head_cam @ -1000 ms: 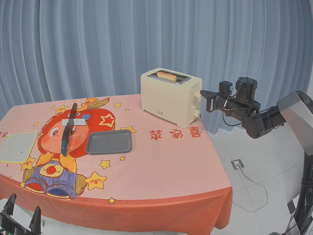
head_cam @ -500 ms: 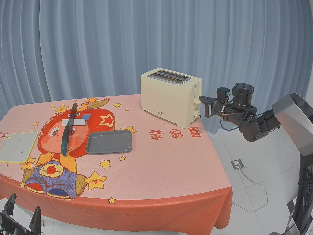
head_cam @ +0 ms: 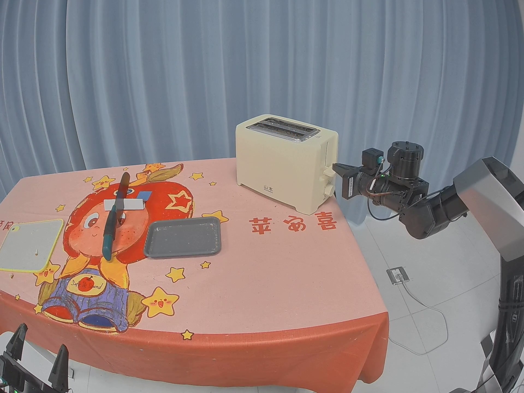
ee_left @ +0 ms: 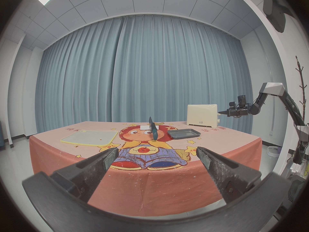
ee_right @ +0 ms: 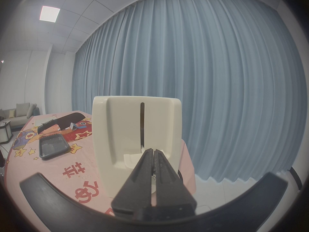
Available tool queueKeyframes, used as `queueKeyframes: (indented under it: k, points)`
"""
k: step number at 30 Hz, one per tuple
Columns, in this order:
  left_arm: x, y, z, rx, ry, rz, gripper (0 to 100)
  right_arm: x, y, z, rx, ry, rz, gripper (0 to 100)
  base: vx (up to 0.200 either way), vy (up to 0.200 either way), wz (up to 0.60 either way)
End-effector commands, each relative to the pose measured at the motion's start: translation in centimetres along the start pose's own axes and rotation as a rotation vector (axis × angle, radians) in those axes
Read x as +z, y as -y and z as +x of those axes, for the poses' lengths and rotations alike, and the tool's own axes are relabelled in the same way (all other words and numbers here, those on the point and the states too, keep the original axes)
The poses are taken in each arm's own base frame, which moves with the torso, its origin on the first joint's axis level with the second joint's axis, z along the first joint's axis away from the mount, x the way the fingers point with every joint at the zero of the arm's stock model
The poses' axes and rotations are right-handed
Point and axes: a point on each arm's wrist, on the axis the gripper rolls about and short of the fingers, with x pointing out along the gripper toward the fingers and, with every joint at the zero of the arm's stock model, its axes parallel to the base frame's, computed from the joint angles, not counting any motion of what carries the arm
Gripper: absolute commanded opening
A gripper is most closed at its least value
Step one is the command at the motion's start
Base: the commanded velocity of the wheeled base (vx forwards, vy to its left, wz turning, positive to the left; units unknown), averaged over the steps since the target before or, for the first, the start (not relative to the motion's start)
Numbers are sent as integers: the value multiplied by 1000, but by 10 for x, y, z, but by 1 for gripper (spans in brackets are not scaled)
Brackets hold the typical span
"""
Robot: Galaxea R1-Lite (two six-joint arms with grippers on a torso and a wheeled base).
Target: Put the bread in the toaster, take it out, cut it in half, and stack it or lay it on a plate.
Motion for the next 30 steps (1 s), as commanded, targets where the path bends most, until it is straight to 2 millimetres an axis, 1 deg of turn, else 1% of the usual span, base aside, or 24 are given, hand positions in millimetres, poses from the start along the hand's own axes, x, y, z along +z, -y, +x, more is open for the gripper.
queueKeyframes:
  k: [1,9,12,13,14,15,16,18,19,20,22,23,24,27,28,29,30]
  points:
    - [-5,0,1,0,-18,0,100,-4,0,1,1,-12,2,0,0,0,0]
    - [-5,0,1,2,-18,0,100,6,0,-1,0,23,-6,0,0,0,0]
    - [-5,0,1,0,-18,0,100,21,-1,-5,-1,76,-15,0,0,0,0]
    - [-5,0,1,0,-18,0,100,42,-2,-16,-3,135,-18,0,0,0,0]
    - [-5,0,1,0,-18,0,100,54,-4,-25,-3,158,-18,0,0,0,0]
    - [-5,0,1,0,-18,0,100,56,-4,-27,-3,163,-17,0,0,0,0]
    - [-5,0,1,0,-18,0,100,63,-9,-43,1,166,5,0,0,0,0]
    - [-5,0,1,0,-18,0,100,64,-15,-64,7,147,41,0,0,0,0]
    - [-5,0,1,0,-18,0,100,64,-16,-69,7,142,49,0,0,0,0]
    - [-5,0,1,0,-18,0,100,62,-20,-86,5,141,60,0,0,0,0]
    - [-5,0,1,0,-18,0,100,62,-25,-105,-3,167,59,0,0,0,0]
    - [-5,0,1,0,-18,0,100,62,-25,-105,-3,167,59,0,0,0,0]
    - [-5,0,1,0,-18,0,100,62,-27,-125,-24,195,56,0,0,0,0]
    - [-5,0,1,0,-18,0,100,45,-30,-147,-24,174,82,0,0,0,0]
    - [-5,0,1,0,-18,0,100,43,-30,-149,-26,173,86,0,0,0,0]
    - [-5,0,1,0,-18,0,100,32,-29,-160,-35,172,112,0,0,0,0]
    - [-5,0,1,0,-18,0,100,28,-29,-165,-37,186,116,0,0,0,0]
